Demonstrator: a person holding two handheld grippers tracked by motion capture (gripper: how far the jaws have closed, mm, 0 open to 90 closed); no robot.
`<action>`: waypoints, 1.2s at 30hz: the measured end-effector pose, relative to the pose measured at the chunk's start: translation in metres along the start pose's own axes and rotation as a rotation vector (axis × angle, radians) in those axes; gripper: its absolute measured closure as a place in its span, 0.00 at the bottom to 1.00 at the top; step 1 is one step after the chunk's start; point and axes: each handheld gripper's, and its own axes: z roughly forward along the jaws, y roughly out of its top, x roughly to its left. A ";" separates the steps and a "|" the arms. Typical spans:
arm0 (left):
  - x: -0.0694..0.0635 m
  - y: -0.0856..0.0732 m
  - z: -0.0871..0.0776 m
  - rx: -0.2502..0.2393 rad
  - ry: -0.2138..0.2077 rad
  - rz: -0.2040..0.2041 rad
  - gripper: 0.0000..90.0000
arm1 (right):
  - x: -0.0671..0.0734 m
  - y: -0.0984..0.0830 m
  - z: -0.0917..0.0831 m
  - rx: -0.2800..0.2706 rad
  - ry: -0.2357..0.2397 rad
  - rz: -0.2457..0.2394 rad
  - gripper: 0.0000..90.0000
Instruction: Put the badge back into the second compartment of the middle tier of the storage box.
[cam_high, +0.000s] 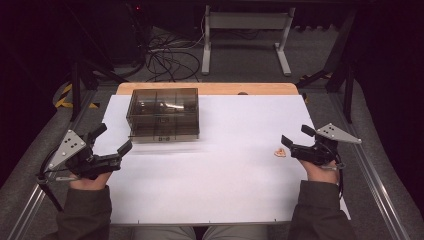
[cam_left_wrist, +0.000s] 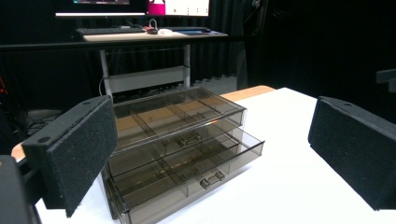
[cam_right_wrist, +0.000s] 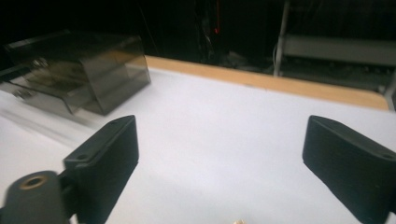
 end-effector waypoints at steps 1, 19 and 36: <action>0.000 0.000 0.000 0.004 -0.002 0.001 0.03 | -0.001 -0.001 0.001 0.013 -0.005 0.002 0.19; -0.003 -0.002 0.004 0.035 -0.028 0.022 0.04 | -0.013 -0.024 0.021 0.198 -0.077 0.084 0.57; -0.004 -0.004 0.006 0.058 -0.041 0.015 0.06 | -0.020 -0.045 0.042 0.300 -0.080 0.123 0.66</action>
